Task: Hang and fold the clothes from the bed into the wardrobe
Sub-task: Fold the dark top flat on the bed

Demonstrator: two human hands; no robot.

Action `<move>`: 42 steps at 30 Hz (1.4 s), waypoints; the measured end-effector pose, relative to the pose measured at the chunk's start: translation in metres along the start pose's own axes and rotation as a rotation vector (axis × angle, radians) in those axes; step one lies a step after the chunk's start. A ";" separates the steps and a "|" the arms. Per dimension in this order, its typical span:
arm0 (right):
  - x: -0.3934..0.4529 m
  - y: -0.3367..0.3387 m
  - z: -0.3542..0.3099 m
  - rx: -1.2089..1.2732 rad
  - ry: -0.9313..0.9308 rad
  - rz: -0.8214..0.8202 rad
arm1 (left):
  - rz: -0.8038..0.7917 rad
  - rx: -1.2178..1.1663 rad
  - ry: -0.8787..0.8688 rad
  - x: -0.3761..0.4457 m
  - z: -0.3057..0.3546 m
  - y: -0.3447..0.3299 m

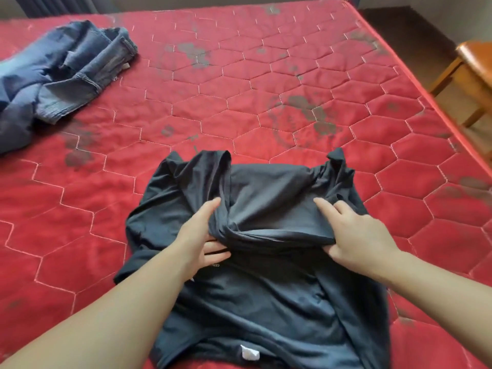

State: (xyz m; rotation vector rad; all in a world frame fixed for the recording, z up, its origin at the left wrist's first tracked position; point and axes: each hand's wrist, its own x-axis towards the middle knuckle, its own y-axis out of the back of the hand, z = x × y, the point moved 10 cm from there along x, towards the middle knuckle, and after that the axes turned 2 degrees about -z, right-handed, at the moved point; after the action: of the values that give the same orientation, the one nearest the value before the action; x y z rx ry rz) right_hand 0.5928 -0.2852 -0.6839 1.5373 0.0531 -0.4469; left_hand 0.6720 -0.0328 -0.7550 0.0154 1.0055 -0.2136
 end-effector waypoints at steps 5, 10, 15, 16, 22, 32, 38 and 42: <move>-0.016 -0.032 0.019 0.835 -0.266 -0.037 | 0.424 0.661 -0.406 -0.010 0.055 0.006; -0.020 -0.028 0.071 0.919 -0.645 0.272 | 0.387 0.765 -0.409 0.012 0.056 0.012; -0.001 -0.018 0.078 0.753 -0.613 0.242 | 0.336 0.381 -0.462 0.013 0.047 0.029; -0.003 -0.009 0.077 0.772 -0.562 0.315 | 0.309 0.279 -0.444 0.013 0.042 0.032; -0.062 -0.051 0.082 1.590 -0.797 0.321 | 0.174 -0.119 -0.305 0.019 0.014 0.048; -0.072 -0.071 0.081 1.143 -0.783 -0.257 | 0.070 -0.203 -0.168 0.009 -0.015 0.039; -0.026 -0.044 0.098 0.760 -0.681 0.014 | 0.106 -0.170 -0.178 0.018 -0.024 0.048; -0.040 -0.028 0.081 0.625 -0.697 0.265 | 0.037 -0.230 -0.132 0.014 -0.026 0.047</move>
State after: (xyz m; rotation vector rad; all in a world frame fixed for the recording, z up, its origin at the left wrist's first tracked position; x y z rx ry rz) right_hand 0.5280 -0.3526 -0.6942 1.8716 -0.8935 -0.8101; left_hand 0.6662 0.0134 -0.7849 -0.1868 0.8929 -0.0636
